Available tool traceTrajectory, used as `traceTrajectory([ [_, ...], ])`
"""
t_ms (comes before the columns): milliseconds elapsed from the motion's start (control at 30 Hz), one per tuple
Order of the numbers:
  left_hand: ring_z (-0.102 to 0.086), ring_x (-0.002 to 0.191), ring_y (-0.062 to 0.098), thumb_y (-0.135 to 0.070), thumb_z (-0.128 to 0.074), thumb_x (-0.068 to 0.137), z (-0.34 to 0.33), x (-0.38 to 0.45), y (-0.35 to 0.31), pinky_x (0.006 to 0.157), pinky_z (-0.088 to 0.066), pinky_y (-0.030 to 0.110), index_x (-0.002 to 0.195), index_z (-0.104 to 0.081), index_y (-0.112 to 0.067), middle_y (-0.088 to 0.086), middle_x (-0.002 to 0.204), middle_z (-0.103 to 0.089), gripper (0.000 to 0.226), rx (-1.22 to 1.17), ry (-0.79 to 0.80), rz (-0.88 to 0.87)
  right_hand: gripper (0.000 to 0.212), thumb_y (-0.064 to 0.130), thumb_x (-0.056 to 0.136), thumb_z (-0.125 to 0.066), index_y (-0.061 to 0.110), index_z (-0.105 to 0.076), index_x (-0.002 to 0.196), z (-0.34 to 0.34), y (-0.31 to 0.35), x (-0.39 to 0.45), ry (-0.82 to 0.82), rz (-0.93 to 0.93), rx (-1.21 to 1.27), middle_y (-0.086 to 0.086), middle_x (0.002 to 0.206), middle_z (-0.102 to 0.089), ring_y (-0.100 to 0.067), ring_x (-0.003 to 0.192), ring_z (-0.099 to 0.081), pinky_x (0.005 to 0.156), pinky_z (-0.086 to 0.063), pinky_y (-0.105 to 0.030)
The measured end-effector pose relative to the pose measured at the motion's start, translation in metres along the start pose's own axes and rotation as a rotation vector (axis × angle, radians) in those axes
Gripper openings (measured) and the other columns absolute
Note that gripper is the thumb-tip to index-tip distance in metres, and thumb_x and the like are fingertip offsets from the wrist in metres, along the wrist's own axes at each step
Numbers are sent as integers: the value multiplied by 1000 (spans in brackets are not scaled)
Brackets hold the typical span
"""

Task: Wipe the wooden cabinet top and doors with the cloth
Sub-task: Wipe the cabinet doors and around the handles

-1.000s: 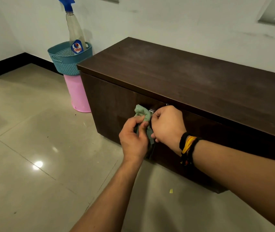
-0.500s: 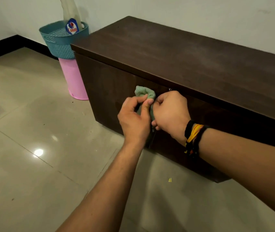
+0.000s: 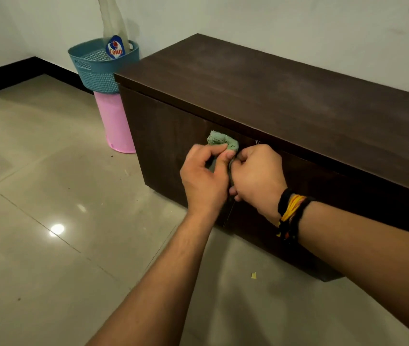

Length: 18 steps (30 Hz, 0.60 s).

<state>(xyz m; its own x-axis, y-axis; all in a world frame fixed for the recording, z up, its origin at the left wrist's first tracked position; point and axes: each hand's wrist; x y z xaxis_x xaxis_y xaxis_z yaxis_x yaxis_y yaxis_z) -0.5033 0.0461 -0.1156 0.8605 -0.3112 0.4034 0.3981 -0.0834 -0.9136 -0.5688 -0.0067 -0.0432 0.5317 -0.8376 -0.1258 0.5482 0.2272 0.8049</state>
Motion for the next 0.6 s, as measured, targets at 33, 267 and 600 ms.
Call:
traceTrajectory([
  [33, -62, 87, -4, -11, -75, 86, -2, 1, -4, 79, -46, 9, 90, -73, -20, -6, 89, -67, 10, 21, -5, -25, 21, 14, 100, -52, 8, -70, 91, 0, 0, 0, 4, 2, 1, -12, 65, -68, -11, 33, -61, 32, -45, -20],
  [267, -63, 91, 1, -1, -70, 87, -2, -19, 21, 83, -51, 18, 95, -68, -15, 5, 94, -67, 17, -67, -38, -30, 20, 13, 100, -52, 12, -68, 88, -1, -2, -2, -1, -16, 8, -10, 68, -70, -12, 36, -65, 34, -48, -22],
  [600, -58, 84, -1, -11, -70, 89, 11, -38, 43, 74, -42, 11, 87, -65, -27, -10, 86, -60, 17, 210, 205, 133, 19, 20, 101, -52, 11, -68, 98, 27, 2, -13, 121, -35, -74, -11, 78, -74, -12, 39, -64, 36, -47, -20],
])
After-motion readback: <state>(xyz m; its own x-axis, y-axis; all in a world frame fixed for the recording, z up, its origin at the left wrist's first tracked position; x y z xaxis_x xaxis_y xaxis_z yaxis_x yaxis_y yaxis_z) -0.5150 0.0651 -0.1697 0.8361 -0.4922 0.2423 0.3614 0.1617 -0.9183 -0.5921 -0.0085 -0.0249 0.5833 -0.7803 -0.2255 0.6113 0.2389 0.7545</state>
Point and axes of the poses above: each hand's wrist, its own x-axis towards the middle knuckle, its own z-axis out of the back of the hand, y = z × x
